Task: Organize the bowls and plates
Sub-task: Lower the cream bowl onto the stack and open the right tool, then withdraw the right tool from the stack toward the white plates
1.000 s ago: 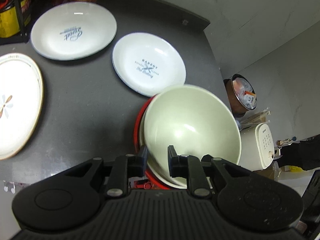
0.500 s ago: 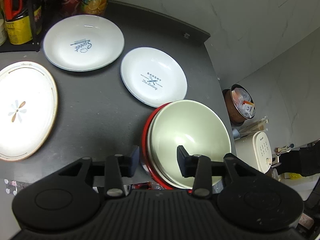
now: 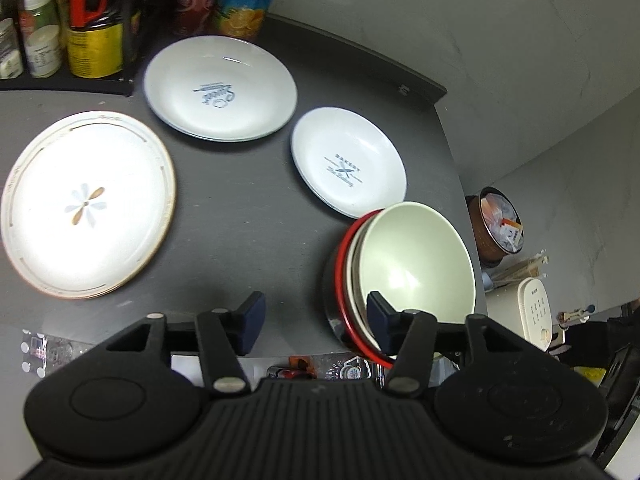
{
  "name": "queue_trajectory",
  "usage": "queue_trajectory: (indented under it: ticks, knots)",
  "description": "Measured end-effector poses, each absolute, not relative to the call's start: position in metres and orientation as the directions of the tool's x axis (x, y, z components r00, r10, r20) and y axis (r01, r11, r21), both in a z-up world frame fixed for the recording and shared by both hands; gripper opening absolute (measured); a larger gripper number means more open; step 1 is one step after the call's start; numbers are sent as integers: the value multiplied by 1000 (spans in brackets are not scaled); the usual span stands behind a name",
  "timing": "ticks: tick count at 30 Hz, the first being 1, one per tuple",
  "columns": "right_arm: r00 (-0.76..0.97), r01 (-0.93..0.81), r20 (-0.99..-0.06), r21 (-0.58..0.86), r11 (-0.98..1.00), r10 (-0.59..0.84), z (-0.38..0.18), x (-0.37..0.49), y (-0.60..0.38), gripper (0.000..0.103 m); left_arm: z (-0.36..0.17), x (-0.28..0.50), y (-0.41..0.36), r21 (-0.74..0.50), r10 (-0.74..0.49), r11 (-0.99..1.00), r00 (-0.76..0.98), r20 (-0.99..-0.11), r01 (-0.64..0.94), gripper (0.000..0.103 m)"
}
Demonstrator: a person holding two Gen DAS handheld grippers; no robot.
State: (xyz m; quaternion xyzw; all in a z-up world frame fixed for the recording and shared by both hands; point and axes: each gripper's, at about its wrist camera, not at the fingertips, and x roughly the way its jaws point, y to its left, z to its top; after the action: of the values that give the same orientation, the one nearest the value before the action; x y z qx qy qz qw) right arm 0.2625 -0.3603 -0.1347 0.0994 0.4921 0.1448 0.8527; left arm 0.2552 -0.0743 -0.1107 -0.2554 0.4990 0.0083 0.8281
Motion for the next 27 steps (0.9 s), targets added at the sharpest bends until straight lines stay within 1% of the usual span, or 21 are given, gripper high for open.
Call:
queue_trajectory:
  ticks: [2,4,6,7,8,10,12,14,18,22,25,27]
  knots:
    - [478,-169,-806,306,937,350,-129,261,-354,29,-107,251,-70,-412,-230,868,511,-828,-278,62]
    - [480,-190,-801,304,933,359,-124,260,-349,32,-103,247,-66,-408,-214,867,526,-823,-287,66]
    - [481,-211,-796,303,929,368,-118,260,-344,40,-99,245,-63,-405,-199,865,539,-818,-296,68]
    - [483,-219,-793,300,928,371,-115,260,-342,49,-97,243,-61,-402,-190,865,546,-816,-301,69]
    - [486,-232,-790,294,927,373,-113,260,-339,54,-95,242,-60,-395,-178,867,552,-815,-305,72]
    - [484,-256,-789,285,924,378,-109,259,-333,58,-93,238,-59,-371,-145,874,559,-816,-315,75]
    - [480,-275,-785,289,917,391,-105,260,-327,67,-91,233,-57,-349,-121,881,562,-819,-320,80]
    - [478,-295,-780,289,911,403,-102,260,-321,79,-89,229,-55,-331,-105,888,561,-821,-318,82]
    - [474,-339,-774,280,898,420,-97,262,-307,84,-84,222,-47,-308,-70,890,566,-821,-336,83]
    - [479,-375,-758,279,884,443,-88,263,-296,90,-82,220,-40,-257,-9,896,564,-825,-361,84]
    - [480,-413,-749,267,871,457,-82,266,-285,96,-84,219,-33,-261,-4,887,560,-829,-380,84]
    - [481,-439,-742,257,861,467,-78,269,-278,98,-86,220,-28,-256,14,878,557,-831,-404,84]
